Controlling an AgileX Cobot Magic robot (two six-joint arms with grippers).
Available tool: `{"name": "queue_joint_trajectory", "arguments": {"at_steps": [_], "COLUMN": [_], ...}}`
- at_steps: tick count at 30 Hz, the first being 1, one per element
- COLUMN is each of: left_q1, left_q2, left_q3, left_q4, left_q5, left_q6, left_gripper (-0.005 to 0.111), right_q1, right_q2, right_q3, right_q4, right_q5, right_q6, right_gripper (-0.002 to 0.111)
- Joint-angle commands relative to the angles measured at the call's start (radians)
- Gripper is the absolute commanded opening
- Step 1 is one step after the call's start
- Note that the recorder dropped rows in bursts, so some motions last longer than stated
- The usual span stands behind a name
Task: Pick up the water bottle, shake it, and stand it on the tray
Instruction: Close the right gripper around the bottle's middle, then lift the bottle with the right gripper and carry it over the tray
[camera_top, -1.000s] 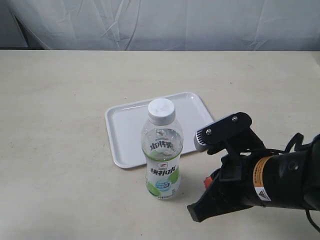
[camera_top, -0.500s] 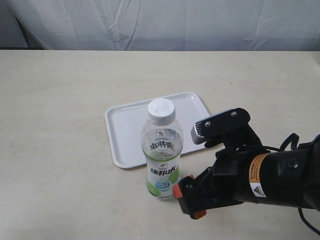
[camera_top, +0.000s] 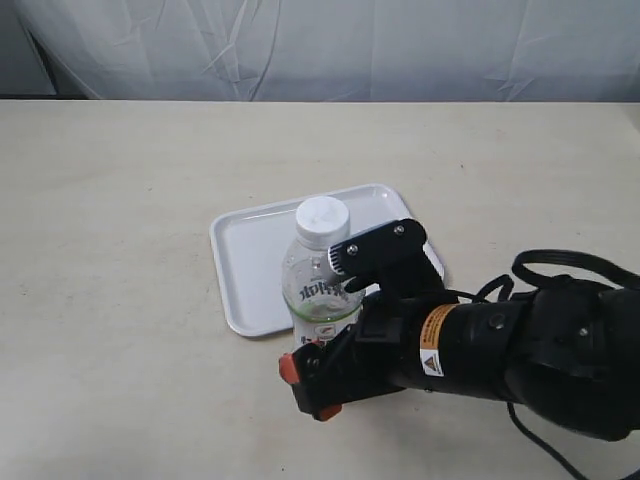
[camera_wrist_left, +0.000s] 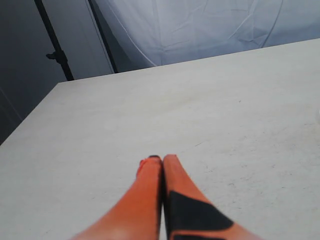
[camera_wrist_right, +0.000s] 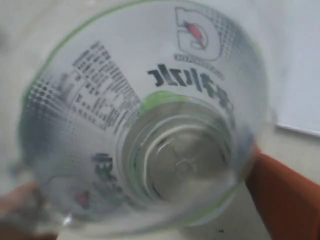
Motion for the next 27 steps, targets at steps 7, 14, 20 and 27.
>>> {"name": "queue_joint_trajectory", "arguments": {"at_steps": [7, 14, 20, 27], "left_q1": [0.001, 0.001, 0.001, 0.001], "left_q2": [-0.004, -0.004, -0.004, -0.004], "left_q3": [0.002, 0.002, 0.002, 0.002], "left_q4": [-0.004, -0.004, -0.004, -0.004], "left_q5": [-0.008, -0.008, -0.008, -0.008], "left_q6": [-0.008, -0.008, -0.008, -0.008], "left_gripper": [0.000, 0.000, 0.000, 0.000], "right_q1": [0.002, 0.005, 0.005, 0.127], "right_q2": [0.075, 0.123, 0.125, -0.063], "right_q3": [-0.008, -0.009, -0.009, -0.009], "right_q4": [0.441, 0.433, 0.428, 0.318], "right_q5": [-0.233, -0.290, -0.288, -0.210], "right_q6": [-0.441, -0.441, -0.441, -0.430], "right_gripper": [0.090, 0.060, 0.003, -0.001]}}
